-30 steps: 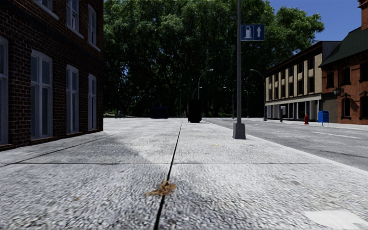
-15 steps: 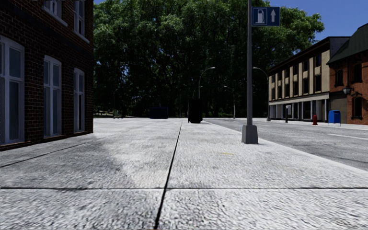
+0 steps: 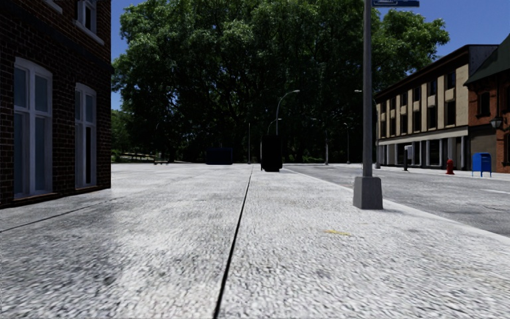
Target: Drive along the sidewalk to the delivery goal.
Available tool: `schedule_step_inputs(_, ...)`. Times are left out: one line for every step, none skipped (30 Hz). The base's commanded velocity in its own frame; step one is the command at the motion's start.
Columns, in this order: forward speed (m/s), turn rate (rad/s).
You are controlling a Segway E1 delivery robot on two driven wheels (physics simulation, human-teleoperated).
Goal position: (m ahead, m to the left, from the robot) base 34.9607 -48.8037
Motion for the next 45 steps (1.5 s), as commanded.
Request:
schedule_step_inputs(2.0,0.0)
schedule_step_inputs(2.0,0.0)
schedule_step_inputs(2.0,0.0)
schedule_step_inputs(2.0,0.0)
schedule_step_inputs(2.0,0.0)
schedule_step_inputs(2.0,0.0)
schedule_step_inputs(2.0,0.0)
schedule_step_inputs(2.0,0.0)
schedule_step_inputs(2.0,0.0)
schedule_step_inputs(2.0,0.0)
schedule_step_inputs(2.0,0.0)
schedule_step_inputs(2.0,0.0)
schedule_step_inputs(2.0,0.0)
schedule_step_inputs(2.0,0.0)
schedule_step_inputs(2.0,0.0)
schedule_step_inputs(2.0,0.0)
schedule_step_inputs(2.0,0.0)
schedule_step_inputs(2.0,0.0)
schedule_step_inputs(2.0,0.0)
schedule_step_inputs(2.0,0.0)
schedule_step_inputs(2.0,0.0)
schedule_step_inputs(2.0,0.0)
schedule_step_inputs(2.0,0.0)
schedule_step_inputs(2.0,0.0)
schedule_step_inputs(2.0,0.0)
schedule_step_inputs(2.0,0.0)
schedule_step_inputs(2.0,0.0)
schedule_step_inputs(2.0,0.0)
schedule_step_inputs(2.0,0.0)
schedule_step_inputs(2.0,0.0)
schedule_step_inputs(2.0,0.0)
schedule_step_inputs(2.0,0.0)
schedule_step_inputs(2.0,0.0)
schedule_step_inputs(2.0,0.0)
schedule_step_inputs(2.0,0.0)
schedule_step_inputs(2.0,0.0)
schedule_step_inputs(2.0,0.0)
schedule_step_inputs(2.0,0.0)
schedule_step_inputs(2.0,0.0)
schedule_step_inputs(2.0,0.0)
schedule_step_inputs(2.0,0.0)
schedule_step_inputs(2.0,0.0)
schedule_step_inputs(2.0,0.0)
schedule_step_inputs(2.0,0.0)
schedule_step_inputs(2.0,0.0)
